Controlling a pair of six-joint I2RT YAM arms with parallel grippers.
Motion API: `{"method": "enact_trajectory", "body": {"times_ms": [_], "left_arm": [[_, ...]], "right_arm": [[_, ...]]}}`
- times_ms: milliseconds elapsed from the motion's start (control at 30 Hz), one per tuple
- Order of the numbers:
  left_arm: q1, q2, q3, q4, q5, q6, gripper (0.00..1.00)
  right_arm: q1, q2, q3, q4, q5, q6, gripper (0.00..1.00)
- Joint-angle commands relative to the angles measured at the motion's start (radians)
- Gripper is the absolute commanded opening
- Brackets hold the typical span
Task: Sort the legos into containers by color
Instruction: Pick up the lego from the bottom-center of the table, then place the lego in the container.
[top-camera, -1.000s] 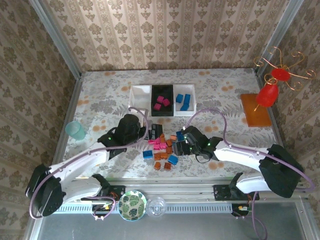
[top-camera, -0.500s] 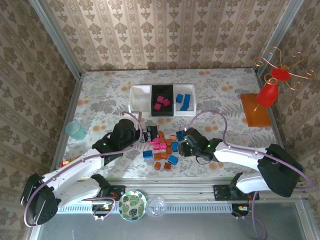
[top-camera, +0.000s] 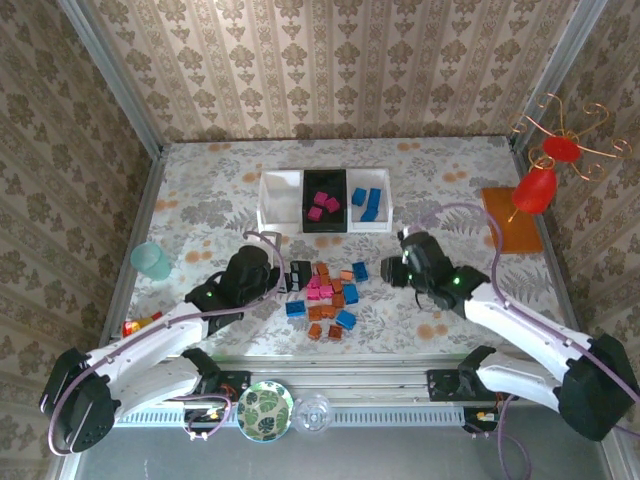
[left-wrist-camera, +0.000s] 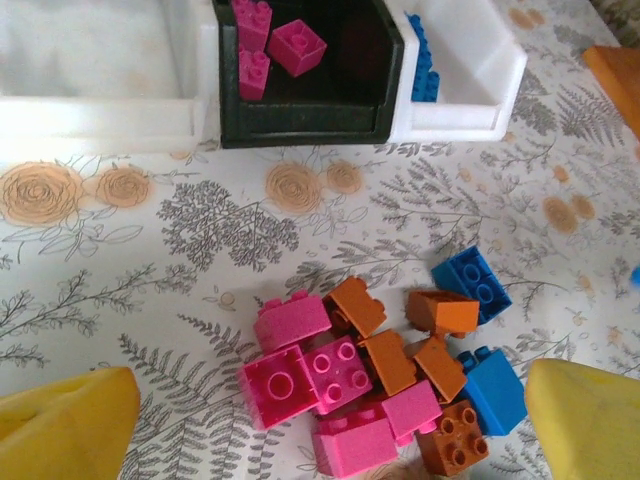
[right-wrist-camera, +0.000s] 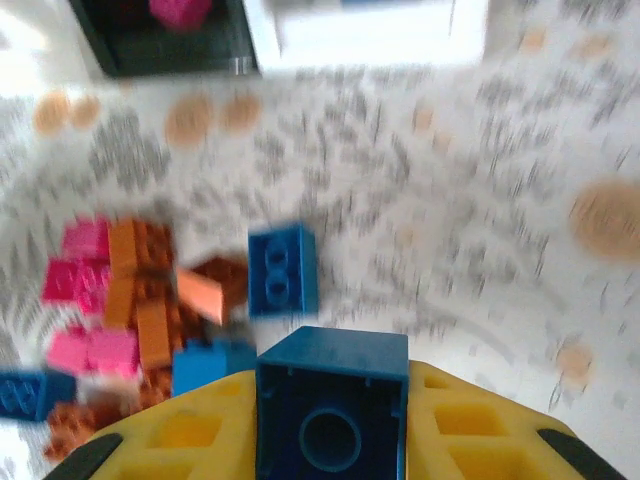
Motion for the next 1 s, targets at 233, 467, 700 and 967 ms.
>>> {"method": "enact_trajectory", "body": {"times_ms": [233,467,700,967], "left_arm": [[0.002,-0.024,-0.033,-0.025,-0.001,-0.038,1.0],[0.0,-0.066,-0.056,-0.073,-0.004,-0.055,1.0],[-0.002,-0.087,-0.064,-0.138,-0.004,-0.055,1.0],[-0.035,-0.01,-0.042,-0.191,0.01,-0.044,0.9]], "right_arm": [[-0.14,0.553,0.507,0.046,-0.047,-0.13,0.24],[-0.195,0.835,0.769,-0.02,-0.061,-0.098,0.25],[-0.209,0.938,0.882,-0.068,-0.099,-0.059,0.51],[-0.177,0.731,0.701,0.021,-0.089,-0.067,0.67]]}}
